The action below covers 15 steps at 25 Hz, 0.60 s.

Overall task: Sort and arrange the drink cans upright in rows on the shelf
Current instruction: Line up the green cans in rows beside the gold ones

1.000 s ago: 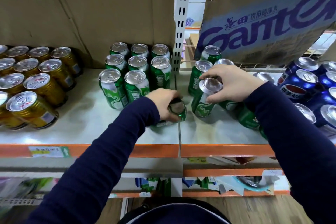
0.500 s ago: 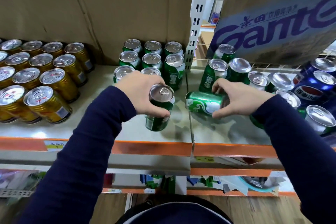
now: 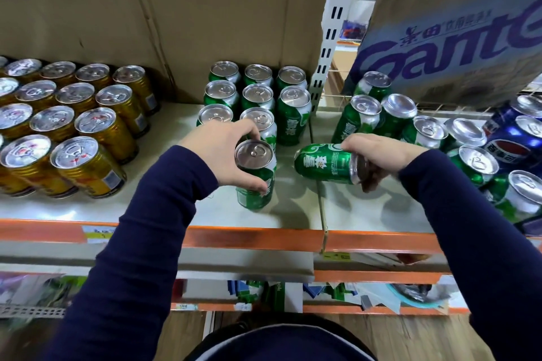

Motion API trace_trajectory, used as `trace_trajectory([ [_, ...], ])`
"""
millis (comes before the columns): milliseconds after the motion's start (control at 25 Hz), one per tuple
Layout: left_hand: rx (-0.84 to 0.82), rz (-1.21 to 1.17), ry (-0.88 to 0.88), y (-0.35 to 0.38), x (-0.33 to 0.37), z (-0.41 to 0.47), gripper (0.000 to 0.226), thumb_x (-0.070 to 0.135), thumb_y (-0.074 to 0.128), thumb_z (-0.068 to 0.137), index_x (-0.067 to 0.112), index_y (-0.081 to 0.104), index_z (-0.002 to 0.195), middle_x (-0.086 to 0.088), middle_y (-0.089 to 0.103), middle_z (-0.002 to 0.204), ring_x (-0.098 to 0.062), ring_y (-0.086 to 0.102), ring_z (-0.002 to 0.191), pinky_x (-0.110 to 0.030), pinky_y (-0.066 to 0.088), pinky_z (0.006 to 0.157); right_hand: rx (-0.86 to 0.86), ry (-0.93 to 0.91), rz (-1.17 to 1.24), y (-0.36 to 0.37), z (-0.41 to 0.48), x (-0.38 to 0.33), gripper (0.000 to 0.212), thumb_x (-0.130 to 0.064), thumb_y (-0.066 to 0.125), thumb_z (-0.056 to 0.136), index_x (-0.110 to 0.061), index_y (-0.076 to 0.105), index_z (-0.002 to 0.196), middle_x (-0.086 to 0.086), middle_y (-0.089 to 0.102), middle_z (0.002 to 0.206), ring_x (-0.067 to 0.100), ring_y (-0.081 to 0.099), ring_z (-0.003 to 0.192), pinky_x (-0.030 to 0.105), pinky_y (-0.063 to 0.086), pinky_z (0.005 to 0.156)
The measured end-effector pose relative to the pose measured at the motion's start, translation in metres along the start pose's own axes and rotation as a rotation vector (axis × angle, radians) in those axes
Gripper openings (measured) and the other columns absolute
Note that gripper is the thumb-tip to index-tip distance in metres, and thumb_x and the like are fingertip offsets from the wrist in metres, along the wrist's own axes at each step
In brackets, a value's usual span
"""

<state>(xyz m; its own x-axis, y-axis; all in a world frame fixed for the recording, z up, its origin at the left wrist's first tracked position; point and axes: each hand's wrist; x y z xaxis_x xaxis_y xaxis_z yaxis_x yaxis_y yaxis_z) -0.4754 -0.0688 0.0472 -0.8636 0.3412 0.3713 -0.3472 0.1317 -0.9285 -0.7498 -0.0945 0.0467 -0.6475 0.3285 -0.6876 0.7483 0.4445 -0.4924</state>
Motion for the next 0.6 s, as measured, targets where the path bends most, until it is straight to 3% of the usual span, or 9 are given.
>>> trace_trajectory([
  [80, 0.015, -0.013, 0.001, 0.003, -0.002, 0.000, 0.071, 0.068, 0.078, 0.043, 0.032, 0.050, 0.097, 0.008, 0.062, 0.093, -0.017, 0.057, 0.084, -0.032, 0.048, 0.074, -0.084, 0.073, -0.174, 0.003, 0.003, 0.000, 0.024, -0.023, 0.040, 0.095, -0.002, 0.051, 0.092, 0.015, 0.066, 0.071, 0.021, 0.055, 0.045, 0.021, 0.044, 0.042],
  [160, 0.039, -0.014, 0.009, 0.005, -0.004, -0.001, 0.075, 0.072, 0.073, 0.041, 0.032, 0.053, 0.100, 0.010, 0.059, 0.095, -0.014, 0.054, 0.087, -0.029, 0.045, 0.075, -0.053, 0.008, -0.431, 0.005, 0.009, 0.000, 0.028, -0.024, 0.044, 0.093, -0.003, 0.054, 0.109, 0.013, 0.063, 0.090, 0.022, 0.058, 0.065, 0.028, 0.050, 0.057],
  [280, 0.064, -0.020, 0.019, 0.006, -0.007, -0.003, 0.081, 0.079, 0.061, 0.037, 0.032, 0.055, 0.103, 0.012, 0.053, 0.094, -0.011, 0.050, 0.088, -0.028, 0.043, 0.077, 0.066, -0.173, -0.682, 0.017, 0.015, -0.009, 0.057, -0.040, 0.054, 0.090, -0.014, 0.040, 0.139, 0.013, 0.057, 0.125, 0.025, 0.056, 0.104, 0.030, 0.045, 0.088],
  [360, 0.058, -0.048, 0.033, 0.007, -0.009, -0.006, 0.080, 0.076, 0.068, 0.039, 0.032, 0.055, 0.104, 0.013, 0.051, 0.093, -0.011, 0.049, 0.088, -0.028, 0.043, 0.078, 0.155, -0.265, -0.774, 0.037, 0.020, -0.011, 0.078, -0.055, 0.060, 0.081, -0.014, 0.034, 0.142, 0.013, 0.051, 0.135, 0.028, 0.051, 0.118, 0.032, 0.043, 0.096],
  [480, 0.078, -0.090, 0.058, 0.010, -0.010, -0.009, 0.072, 0.068, 0.074, 0.042, 0.033, 0.054, 0.101, 0.011, 0.052, 0.095, -0.011, 0.050, 0.089, -0.028, 0.043, 0.078, 0.294, -0.296, -0.807, 0.054, 0.023, -0.015, 0.078, -0.050, 0.071, 0.071, -0.014, 0.045, 0.134, 0.011, 0.058, 0.125, 0.028, 0.055, 0.111, 0.035, 0.048, 0.089],
  [600, 0.072, -0.120, 0.071, 0.012, -0.013, -0.008, 0.069, 0.062, 0.082, 0.045, 0.032, 0.054, 0.101, 0.007, 0.055, 0.096, -0.013, 0.050, 0.089, -0.027, 0.039, 0.075, 0.368, -0.349, -0.599, 0.045, 0.015, -0.025, 0.073, -0.039, 0.077, 0.067, -0.015, 0.049, 0.130, 0.001, 0.061, 0.111, 0.018, 0.055, 0.094, 0.027, 0.046, 0.078],
])
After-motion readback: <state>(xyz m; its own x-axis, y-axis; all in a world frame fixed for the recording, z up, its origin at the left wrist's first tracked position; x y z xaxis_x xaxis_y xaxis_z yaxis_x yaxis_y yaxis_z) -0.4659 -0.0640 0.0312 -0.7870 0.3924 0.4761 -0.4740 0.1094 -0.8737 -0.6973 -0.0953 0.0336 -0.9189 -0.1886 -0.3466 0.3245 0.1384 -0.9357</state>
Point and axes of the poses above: each hand's wrist, its own z-axis towards the middle knuckle, its own y-axis out of the palm, x = y × z
